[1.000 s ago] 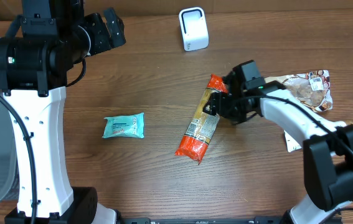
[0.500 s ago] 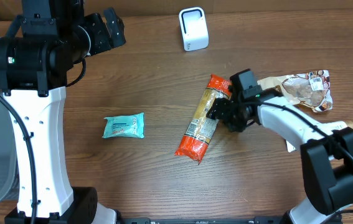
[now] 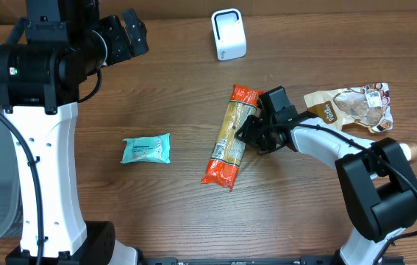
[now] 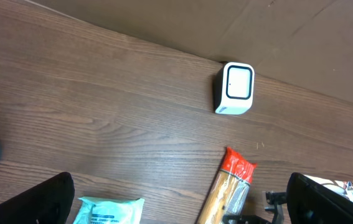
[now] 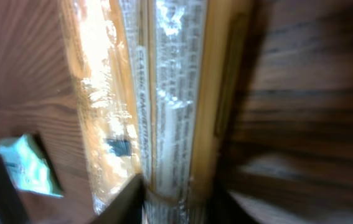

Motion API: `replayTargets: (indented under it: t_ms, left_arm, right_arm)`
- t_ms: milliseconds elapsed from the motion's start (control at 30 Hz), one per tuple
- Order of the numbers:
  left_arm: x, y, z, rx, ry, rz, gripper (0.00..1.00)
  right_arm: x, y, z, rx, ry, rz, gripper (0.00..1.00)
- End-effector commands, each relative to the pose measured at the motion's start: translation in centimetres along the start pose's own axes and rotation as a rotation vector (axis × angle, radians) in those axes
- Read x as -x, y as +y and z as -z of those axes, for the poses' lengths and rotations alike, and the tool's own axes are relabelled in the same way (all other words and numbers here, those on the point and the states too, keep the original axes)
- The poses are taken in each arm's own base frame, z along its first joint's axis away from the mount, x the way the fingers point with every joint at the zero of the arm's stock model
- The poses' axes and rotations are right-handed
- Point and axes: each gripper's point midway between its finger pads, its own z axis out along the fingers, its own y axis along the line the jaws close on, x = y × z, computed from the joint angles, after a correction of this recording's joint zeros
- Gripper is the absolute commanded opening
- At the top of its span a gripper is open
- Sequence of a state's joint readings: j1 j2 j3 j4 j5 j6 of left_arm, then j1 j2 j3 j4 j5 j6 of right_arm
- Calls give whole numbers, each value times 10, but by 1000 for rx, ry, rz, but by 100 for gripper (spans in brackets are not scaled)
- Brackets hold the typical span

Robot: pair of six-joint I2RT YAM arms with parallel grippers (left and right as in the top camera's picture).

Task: Scan the item barcode

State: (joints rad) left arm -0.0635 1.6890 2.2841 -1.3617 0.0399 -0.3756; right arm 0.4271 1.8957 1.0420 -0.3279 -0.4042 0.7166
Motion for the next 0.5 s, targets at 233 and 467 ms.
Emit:
replayTargets:
  t_ms: [233, 467]
  left_arm:
    - [3, 2, -1, 10, -8, 15, 100]
    - [3, 2, -1, 10, -8, 15, 100]
  right_arm:
    - [-20, 31, -4, 143, 130, 214, 4]
    - [-35, 65, 4, 95, 171, 439, 4]
